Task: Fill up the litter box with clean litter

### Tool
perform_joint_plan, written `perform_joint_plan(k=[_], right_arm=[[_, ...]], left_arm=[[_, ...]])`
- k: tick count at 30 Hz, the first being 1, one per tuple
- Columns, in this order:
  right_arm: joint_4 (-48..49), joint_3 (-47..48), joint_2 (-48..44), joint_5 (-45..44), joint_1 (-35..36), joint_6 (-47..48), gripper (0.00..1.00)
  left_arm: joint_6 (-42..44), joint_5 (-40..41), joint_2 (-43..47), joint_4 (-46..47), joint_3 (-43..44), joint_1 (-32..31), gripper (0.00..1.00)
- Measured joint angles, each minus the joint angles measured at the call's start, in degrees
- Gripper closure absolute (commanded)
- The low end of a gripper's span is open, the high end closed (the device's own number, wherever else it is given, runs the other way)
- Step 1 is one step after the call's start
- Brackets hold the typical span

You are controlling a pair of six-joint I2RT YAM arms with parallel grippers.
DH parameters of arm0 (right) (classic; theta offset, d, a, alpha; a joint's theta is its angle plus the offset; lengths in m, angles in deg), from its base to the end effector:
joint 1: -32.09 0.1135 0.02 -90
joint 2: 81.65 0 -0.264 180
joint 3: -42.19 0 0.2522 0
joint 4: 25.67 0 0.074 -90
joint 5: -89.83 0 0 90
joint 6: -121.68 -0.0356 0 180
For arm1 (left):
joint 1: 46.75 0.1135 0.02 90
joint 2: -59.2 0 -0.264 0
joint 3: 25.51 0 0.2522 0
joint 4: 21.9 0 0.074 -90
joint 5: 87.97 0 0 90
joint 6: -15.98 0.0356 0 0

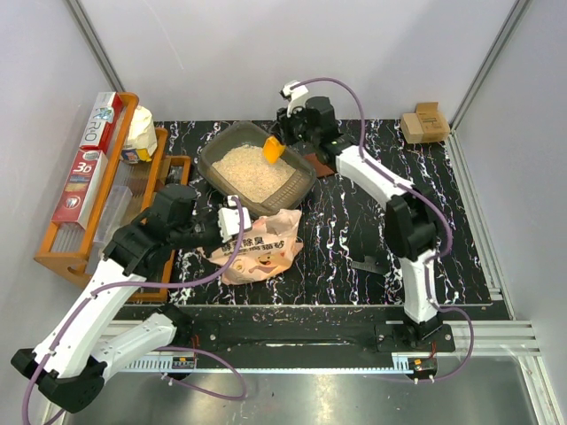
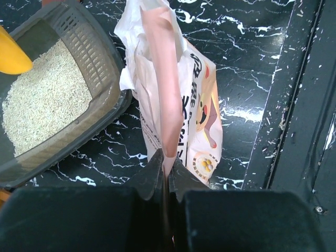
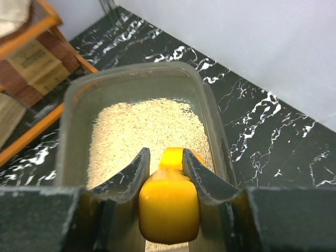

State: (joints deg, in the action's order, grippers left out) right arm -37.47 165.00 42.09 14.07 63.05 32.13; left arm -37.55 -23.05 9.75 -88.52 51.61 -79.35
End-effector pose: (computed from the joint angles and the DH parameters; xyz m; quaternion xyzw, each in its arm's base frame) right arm 0.4454 0.2774 0.3050 -0.2843 0.7252 0.2564 0.5722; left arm 0.1219 -0.0959 0.3644 0.5764 0.6726 -0.1816 0.4270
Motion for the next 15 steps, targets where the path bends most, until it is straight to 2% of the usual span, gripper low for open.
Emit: perform_joint_plan(k=[3,7,10,13,15], right_arm=[[-0.28,-4.79,-8.09,-0.11,-0.28,0.24,1.0],[-2.05,-7.98,-19.23,0.07,-2.93,-4.5,1.0],[-4.11,-12.11,-28.22,1.77,-10.38,-9.86,1.0],[-6.49,-19.26,-35.15,3.91,-20.52,-12.9,0.92],[-9.75,-24.87,-37.97,6.97,-27.04,-13.99,0.9]], left_arm=[[-1.05,-0.87,-0.17,0.9,-0.2,0.0,1.0],[-2.56,-2.21,-0.98,2.29,-0.2,-0.02,1.0],[-3.15,-3.3,-2.38,3.52,-0.2,-0.22,1.0],[-3.58,-4.0,-3.76,4.7,-0.2,-0.72,1.0],[-3.69,-4.31,-4.61,5.57,-0.2,-0.9,1.0]])
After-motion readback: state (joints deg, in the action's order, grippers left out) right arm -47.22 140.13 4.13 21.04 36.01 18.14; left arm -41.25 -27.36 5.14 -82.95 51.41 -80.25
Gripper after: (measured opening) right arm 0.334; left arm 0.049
